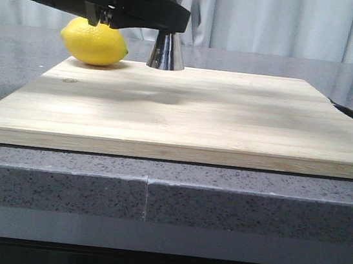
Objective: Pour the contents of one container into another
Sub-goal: 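Tilt the beaker with the right gripper, pouring liquid into the jigger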
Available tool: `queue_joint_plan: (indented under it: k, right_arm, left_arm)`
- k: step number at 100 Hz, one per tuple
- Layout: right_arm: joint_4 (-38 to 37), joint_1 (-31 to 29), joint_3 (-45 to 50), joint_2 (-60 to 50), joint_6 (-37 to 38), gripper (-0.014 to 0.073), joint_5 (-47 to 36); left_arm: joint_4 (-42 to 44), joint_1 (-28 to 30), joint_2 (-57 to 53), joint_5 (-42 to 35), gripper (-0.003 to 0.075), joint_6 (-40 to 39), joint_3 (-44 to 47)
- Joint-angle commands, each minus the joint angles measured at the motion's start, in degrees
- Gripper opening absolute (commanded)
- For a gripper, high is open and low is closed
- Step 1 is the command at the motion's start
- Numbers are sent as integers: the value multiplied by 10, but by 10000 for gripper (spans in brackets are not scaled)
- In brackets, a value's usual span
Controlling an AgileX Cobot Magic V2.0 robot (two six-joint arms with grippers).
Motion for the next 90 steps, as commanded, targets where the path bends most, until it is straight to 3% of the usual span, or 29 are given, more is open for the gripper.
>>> queue_joint_plan:
  k: [1, 90]
  right_arm:
    - [-8, 1, -22, -25, -3, 216, -44]
    - [-74, 1, -22, -24, -3, 216, -44]
  left_arm:
    - [-40, -5, -32, 63, -19, -1, -17]
    - [-36, -14, -32, 63, -19, -1, -17]
